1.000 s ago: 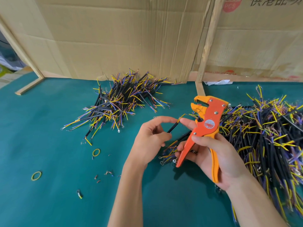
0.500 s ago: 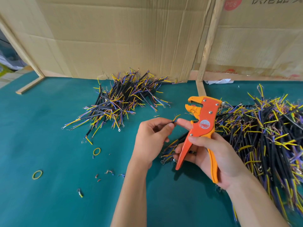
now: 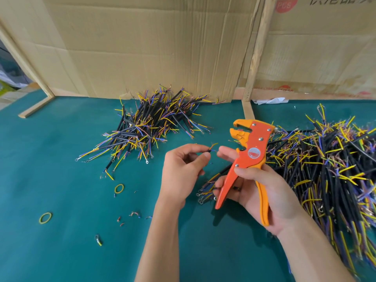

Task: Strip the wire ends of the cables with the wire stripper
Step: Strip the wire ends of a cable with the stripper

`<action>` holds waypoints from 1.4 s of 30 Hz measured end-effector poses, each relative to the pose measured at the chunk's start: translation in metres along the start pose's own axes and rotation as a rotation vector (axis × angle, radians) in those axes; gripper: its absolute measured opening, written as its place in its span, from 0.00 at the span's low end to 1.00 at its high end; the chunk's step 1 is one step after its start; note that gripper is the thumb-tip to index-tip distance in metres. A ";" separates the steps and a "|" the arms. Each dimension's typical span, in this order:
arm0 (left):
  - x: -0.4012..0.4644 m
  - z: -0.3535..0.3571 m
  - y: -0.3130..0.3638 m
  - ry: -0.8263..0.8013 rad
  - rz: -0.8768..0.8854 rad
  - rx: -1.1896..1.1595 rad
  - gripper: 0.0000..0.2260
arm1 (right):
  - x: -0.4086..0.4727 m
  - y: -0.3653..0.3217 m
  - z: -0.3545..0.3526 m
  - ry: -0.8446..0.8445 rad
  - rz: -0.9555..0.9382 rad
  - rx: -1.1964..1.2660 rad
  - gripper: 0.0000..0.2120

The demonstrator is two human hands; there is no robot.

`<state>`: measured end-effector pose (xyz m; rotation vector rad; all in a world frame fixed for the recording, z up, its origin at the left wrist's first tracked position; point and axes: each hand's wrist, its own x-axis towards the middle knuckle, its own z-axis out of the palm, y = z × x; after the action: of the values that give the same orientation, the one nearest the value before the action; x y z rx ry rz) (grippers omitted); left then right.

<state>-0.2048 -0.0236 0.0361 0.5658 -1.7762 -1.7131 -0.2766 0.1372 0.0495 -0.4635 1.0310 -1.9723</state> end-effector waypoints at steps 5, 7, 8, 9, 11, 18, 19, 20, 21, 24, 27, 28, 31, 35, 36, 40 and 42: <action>-0.001 0.002 0.001 -0.047 0.023 0.027 0.05 | 0.000 -0.003 -0.004 -0.023 -0.011 0.026 0.24; -0.001 0.003 0.001 -0.062 0.028 0.044 0.05 | 0.001 -0.001 -0.003 -0.029 0.005 0.001 0.24; -0.001 0.003 0.001 -0.063 0.028 0.045 0.05 | 0.001 0.000 -0.002 -0.024 0.011 -0.014 0.24; -0.001 0.003 0.001 -0.061 0.028 0.045 0.06 | 0.001 0.001 -0.002 -0.018 0.015 -0.025 0.24; 0.000 0.002 0.001 -0.056 0.031 0.050 0.05 | 0.002 0.002 -0.002 -0.008 0.019 -0.039 0.24; 0.001 0.000 0.000 -0.068 0.020 0.043 0.06 | 0.001 0.001 -0.002 0.015 0.031 -0.031 0.25; 0.001 0.000 0.000 -0.074 0.018 0.048 0.06 | 0.001 0.000 -0.002 0.013 0.033 -0.035 0.26; 0.001 0.000 0.000 -0.083 0.019 0.056 0.05 | 0.001 -0.001 -0.003 0.011 0.036 -0.040 0.26; 0.000 -0.001 0.000 -0.091 0.019 0.064 0.05 | 0.000 -0.001 -0.002 0.011 0.041 -0.045 0.25; 0.001 -0.006 0.001 -0.096 0.020 0.056 0.04 | 0.001 -0.001 -0.001 0.011 0.065 -0.052 0.24; 0.002 -0.006 0.000 -0.079 0.021 0.034 0.05 | 0.001 0.000 0.002 0.016 0.077 -0.070 0.25; 0.002 -0.006 -0.001 -0.072 0.017 0.029 0.05 | 0.001 0.000 0.003 0.018 0.083 -0.080 0.25; 0.002 -0.008 -0.002 -0.049 0.008 0.015 0.05 | 0.001 0.002 0.004 -0.013 0.102 -0.104 0.26; 0.001 -0.010 -0.001 -0.034 0.015 -0.011 0.03 | -0.001 0.001 0.005 -0.073 0.087 -0.070 0.28; 0.001 -0.009 -0.001 -0.030 0.011 -0.016 0.03 | -0.001 0.001 0.004 -0.083 0.088 -0.050 0.28; 0.001 -0.006 -0.001 0.038 0.005 -0.044 0.02 | -0.001 -0.003 -0.001 -0.025 0.091 0.022 0.27; 0.002 -0.004 -0.001 0.060 0.013 -0.064 0.01 | -0.001 -0.006 -0.004 0.006 0.109 0.004 0.23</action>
<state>-0.2034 -0.0280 0.0352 0.5713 -1.6736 -1.7197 -0.2813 0.1420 0.0517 -0.3918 1.0346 -1.8797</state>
